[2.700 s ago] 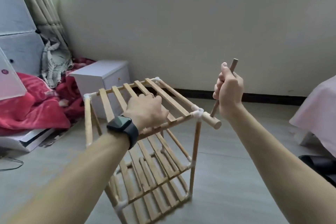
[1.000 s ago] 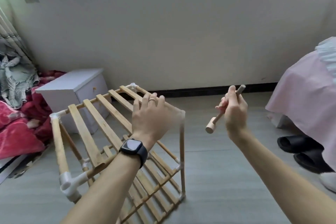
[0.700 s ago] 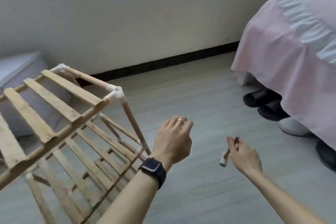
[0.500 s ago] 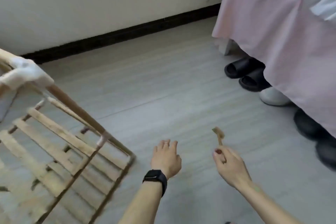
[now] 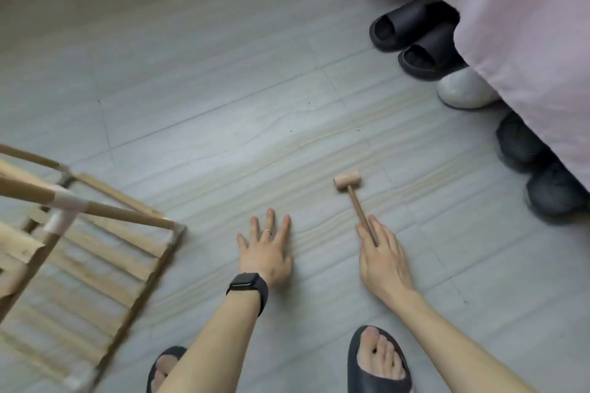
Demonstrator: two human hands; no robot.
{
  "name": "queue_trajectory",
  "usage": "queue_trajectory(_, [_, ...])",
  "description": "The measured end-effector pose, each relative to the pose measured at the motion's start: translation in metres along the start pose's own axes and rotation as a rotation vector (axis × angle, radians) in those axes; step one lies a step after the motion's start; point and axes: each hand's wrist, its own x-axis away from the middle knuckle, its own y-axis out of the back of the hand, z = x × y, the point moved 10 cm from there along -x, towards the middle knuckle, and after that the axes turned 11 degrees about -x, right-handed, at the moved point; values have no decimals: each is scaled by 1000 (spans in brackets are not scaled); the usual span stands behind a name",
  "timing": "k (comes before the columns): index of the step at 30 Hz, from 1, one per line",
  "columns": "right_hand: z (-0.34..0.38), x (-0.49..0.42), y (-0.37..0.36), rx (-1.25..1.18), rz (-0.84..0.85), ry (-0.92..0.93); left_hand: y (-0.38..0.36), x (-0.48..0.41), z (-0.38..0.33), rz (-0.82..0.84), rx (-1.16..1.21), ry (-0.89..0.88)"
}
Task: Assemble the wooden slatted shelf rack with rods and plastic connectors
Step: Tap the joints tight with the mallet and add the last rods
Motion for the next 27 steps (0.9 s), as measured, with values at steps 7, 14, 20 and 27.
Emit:
queue_trajectory(7, [44,4,39,52,154,-97,74,70,21,-33,97,-1])
queue_trajectory(14, [236,30,158,-36,-17,289,229,244,86,-568,59,58])
queue_trajectory(20, [410,94,241,-390,-1,510,325,447,145,-1021,-113,136])
queue_trajectory(27, [543,161,248,-954,426,464,309,584,312,-1042,46,638])
